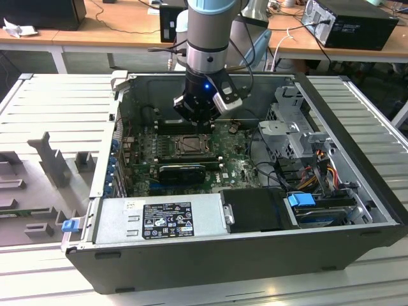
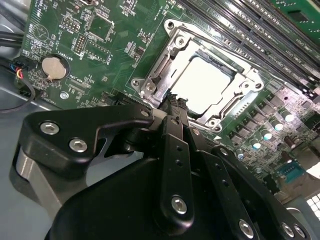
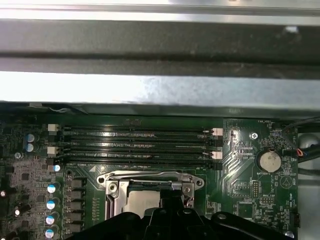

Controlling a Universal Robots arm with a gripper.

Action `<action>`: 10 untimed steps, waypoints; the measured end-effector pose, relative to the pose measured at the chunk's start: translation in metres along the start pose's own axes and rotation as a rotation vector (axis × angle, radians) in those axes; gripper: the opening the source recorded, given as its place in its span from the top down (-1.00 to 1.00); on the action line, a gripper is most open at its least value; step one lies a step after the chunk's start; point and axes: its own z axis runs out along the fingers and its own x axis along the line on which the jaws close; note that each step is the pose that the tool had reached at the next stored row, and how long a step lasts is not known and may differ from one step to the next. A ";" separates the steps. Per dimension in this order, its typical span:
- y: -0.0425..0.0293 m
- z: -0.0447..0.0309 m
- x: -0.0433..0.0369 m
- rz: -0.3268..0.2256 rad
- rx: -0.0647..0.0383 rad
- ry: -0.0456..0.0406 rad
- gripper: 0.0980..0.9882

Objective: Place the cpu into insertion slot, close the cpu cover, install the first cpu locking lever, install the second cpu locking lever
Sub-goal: 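Install the second cpu locking lever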

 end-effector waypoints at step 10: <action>-0.0055 -0.0016 0.0001 0.001 0.000 0.0000 0.98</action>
